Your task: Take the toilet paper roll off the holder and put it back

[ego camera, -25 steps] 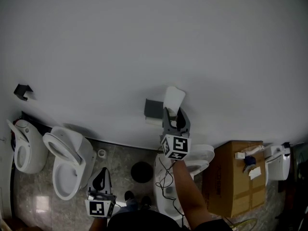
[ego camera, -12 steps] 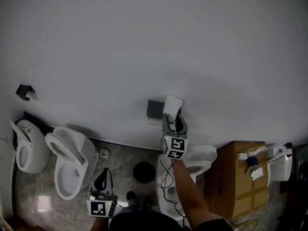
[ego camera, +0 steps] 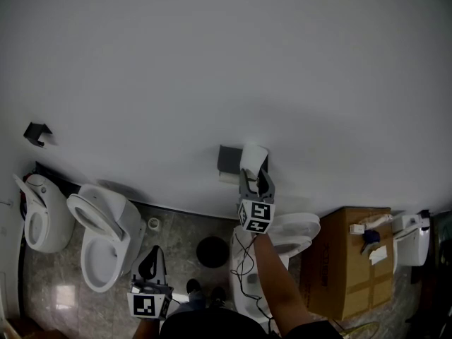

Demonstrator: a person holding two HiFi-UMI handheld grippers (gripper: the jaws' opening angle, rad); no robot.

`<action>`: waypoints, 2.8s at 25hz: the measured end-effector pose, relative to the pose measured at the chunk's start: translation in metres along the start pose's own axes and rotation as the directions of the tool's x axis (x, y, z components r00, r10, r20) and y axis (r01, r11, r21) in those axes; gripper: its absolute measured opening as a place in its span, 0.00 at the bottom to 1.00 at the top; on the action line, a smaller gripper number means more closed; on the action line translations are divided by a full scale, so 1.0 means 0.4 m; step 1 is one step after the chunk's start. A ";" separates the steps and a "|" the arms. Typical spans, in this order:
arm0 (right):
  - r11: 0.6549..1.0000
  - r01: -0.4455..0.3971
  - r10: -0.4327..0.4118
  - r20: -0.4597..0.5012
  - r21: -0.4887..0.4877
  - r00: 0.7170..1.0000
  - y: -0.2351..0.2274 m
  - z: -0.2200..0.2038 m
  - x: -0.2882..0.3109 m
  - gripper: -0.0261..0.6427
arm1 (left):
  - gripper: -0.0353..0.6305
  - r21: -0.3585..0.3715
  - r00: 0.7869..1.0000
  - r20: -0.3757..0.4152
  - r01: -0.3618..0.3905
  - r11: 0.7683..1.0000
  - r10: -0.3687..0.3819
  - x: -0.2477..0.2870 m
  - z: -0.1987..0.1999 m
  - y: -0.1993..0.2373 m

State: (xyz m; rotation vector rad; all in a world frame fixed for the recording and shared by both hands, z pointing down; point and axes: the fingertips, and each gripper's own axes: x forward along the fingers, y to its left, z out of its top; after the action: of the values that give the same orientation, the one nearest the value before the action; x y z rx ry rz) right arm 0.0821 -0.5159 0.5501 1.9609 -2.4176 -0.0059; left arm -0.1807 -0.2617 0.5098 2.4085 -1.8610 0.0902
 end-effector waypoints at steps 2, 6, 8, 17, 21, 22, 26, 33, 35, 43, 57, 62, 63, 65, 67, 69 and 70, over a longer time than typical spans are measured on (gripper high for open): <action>1.000 0.001 -0.001 0.004 -0.001 1.000 0.000 0.000 0.001 0.36 | 0.06 -0.005 1.000 -0.002 -0.001 1.000 0.001 0.000 0.000 0.001; 1.000 -0.002 0.002 0.016 -0.005 1.000 0.002 0.000 0.000 0.36 | 0.06 0.003 1.000 0.001 0.000 1.000 0.000 0.000 -0.003 0.002; 1.000 -0.013 0.013 0.015 -0.003 1.000 0.006 0.000 0.000 0.36 | 0.06 0.004 1.000 0.004 0.000 1.000 0.000 0.001 -0.002 0.002; 1.000 -0.020 0.020 0.025 -0.023 0.999 0.017 0.014 -0.027 0.37 | 0.06 -0.001 1.000 0.010 0.011 1.000 -0.011 0.004 0.000 -0.003; 1.000 -0.014 0.014 0.026 -0.006 1.000 0.012 0.017 -0.056 0.37 | 0.06 -0.007 1.000 0.011 0.024 1.000 -0.024 0.002 0.000 -0.013; 1.000 -0.015 0.015 0.026 -0.009 1.000 0.013 0.016 -0.065 0.38 | 0.06 -0.007 1.000 0.012 0.028 1.000 -0.028 0.002 0.001 -0.016; 1.000 -0.012 0.013 0.037 -0.022 0.999 0.017 0.027 -0.103 0.37 | 0.06 -0.008 0.999 0.025 0.039 0.999 -0.039 0.001 0.009 -0.024; 0.999 -0.021 0.023 0.051 -0.041 0.998 0.045 0.054 -0.192 0.33 | 0.06 -0.013 0.997 0.044 0.057 0.998 -0.056 -0.009 0.019 -0.042; 0.999 -0.027 0.030 0.055 -0.046 0.998 0.059 0.060 -0.224 0.30 | 0.06 -0.019 0.997 0.050 0.060 0.998 -0.059 -0.011 0.024 -0.046; 0.996 -0.058 0.061 0.046 -0.062 0.997 0.103 0.075 -0.359 0.12 | 0.06 -0.028 0.993 0.087 0.082 0.996 -0.079 -0.031 0.052 -0.067; 0.998 -0.060 0.060 0.079 -0.003 0.995 0.100 0.139 -0.568 0.05 | 0.06 -0.021 0.983 0.142 0.124 0.992 -0.120 -0.061 0.091 -0.112; 0.997 -0.070 0.073 0.069 -0.042 0.995 0.119 0.168 -0.632 0.05 | 0.06 -0.019 0.986 0.102 0.133 0.991 -0.130 -0.072 0.076 -0.116; 0.997 -0.065 0.068 0.070 -0.040 0.995 0.119 0.171 -0.643 0.05 | 0.06 -0.019 0.985 0.109 0.134 0.991 -0.131 -0.072 0.082 -0.116; 0.999 -0.046 0.048 0.077 -0.027 0.996 0.110 0.175 -0.664 0.04 | 0.06 -0.021 0.980 0.152 0.133 0.991 -0.129 -0.071 0.108 -0.118; 1.000 -0.022 0.023 0.080 -0.018 0.997 0.094 0.175 -0.683 0.05 | 0.06 -0.022 0.982 0.140 0.132 0.991 -0.128 -0.072 0.099 -0.118; 1.000 0.003 -0.002 0.087 -0.007 0.996 0.077 0.172 -0.702 0.04 | 0.06 -0.016 0.981 0.146 0.132 0.991 -0.129 -0.076 0.103 -0.121; 1.000 0.015 -0.014 0.090 -0.003 0.996 0.070 0.171 -0.710 0.04 | 0.06 -0.014 0.978 0.166 0.132 0.991 -0.128 -0.077 0.116 -0.123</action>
State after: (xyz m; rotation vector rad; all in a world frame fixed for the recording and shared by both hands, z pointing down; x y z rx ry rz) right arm 0.1117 -0.2332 0.4766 2.0194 -2.4553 -0.1010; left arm -0.1415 -0.2248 0.4583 2.5843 -1.7479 -0.1459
